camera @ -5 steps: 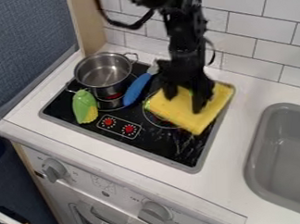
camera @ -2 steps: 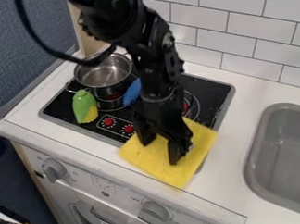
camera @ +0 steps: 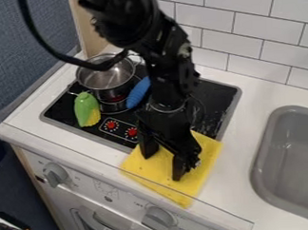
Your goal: Move the yellow towel from the upper right side to bottom right side of the burner
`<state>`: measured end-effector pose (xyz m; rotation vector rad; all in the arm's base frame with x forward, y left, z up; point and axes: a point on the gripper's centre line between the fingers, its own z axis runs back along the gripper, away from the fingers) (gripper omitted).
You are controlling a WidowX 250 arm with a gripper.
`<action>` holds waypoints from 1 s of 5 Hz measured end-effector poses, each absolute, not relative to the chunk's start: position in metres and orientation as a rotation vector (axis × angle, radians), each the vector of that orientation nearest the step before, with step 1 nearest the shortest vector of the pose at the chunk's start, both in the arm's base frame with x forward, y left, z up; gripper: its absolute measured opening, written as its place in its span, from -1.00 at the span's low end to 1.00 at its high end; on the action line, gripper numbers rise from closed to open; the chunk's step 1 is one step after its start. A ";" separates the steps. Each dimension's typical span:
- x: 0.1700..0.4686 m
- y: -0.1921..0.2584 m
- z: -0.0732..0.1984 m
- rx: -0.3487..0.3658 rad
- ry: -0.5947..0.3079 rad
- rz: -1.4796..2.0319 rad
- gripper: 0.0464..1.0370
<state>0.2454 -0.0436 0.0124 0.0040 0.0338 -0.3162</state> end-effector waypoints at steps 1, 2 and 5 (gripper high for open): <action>0.253 -0.043 0.049 -0.010 -0.051 -0.322 0.92; 0.255 -0.038 0.076 -0.034 -0.103 -0.289 0.92; 0.256 -0.031 0.077 -0.042 -0.108 -0.255 0.92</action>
